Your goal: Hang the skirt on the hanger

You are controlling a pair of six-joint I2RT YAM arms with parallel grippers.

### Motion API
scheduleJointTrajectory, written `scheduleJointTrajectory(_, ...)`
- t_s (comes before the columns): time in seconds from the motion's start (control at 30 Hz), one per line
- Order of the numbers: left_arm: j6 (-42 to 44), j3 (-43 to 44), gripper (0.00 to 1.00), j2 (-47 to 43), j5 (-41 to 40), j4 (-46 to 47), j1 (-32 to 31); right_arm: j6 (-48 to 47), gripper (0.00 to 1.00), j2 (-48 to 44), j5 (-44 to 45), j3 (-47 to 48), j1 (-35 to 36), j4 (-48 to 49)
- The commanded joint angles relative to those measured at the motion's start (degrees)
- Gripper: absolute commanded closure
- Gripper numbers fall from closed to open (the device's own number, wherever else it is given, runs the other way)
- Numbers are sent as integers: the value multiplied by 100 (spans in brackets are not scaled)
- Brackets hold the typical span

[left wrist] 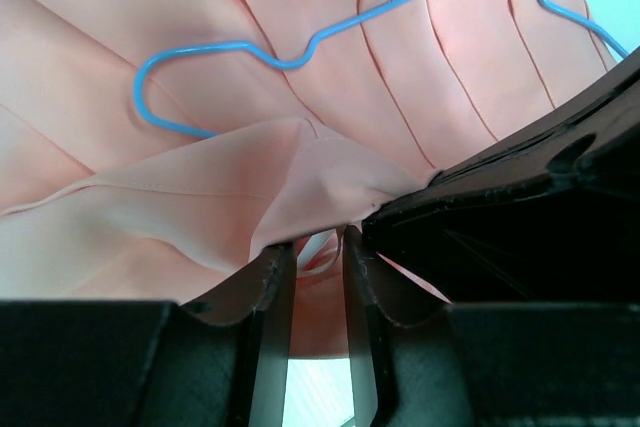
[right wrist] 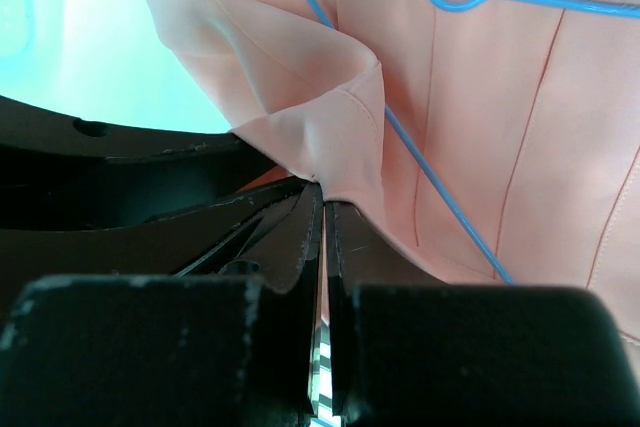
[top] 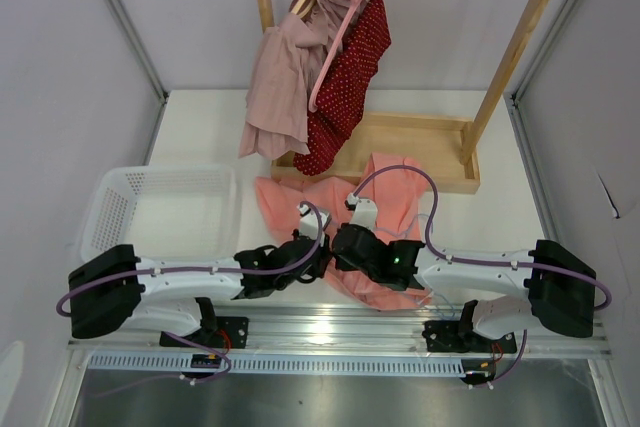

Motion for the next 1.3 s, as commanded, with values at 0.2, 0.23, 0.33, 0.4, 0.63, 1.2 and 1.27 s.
scheduleJointTrajectory(0.2,57,12,74,117,-163,584,-123,61,100,-118,83,282,22,106)
scheduleJointTrajectory(0.23,57,3,74,152,-163,601,-131,53,100,-110,92,291,31,98)
scheduleJointTrajectory(0.33,57,12,76,214,-146,602,-131,52,100,-109,75,291,22,106)
scheduleJointTrajectory(0.4,48,-32,79,232,-120,645,-131,52,100,-109,92,291,22,106)
scheduleJointTrajectory(0.63,48,-85,91,205,-67,777,-131,61,100,-101,83,282,22,106)
scheduleJointTrajectory(1.2,-75,-252,100,-67,250,514,-96,202,89,22,66,282,-39,-52)
scheduleJointTrajectory(1.27,-145,-304,100,-119,320,549,-70,193,78,5,57,282,-65,-52)
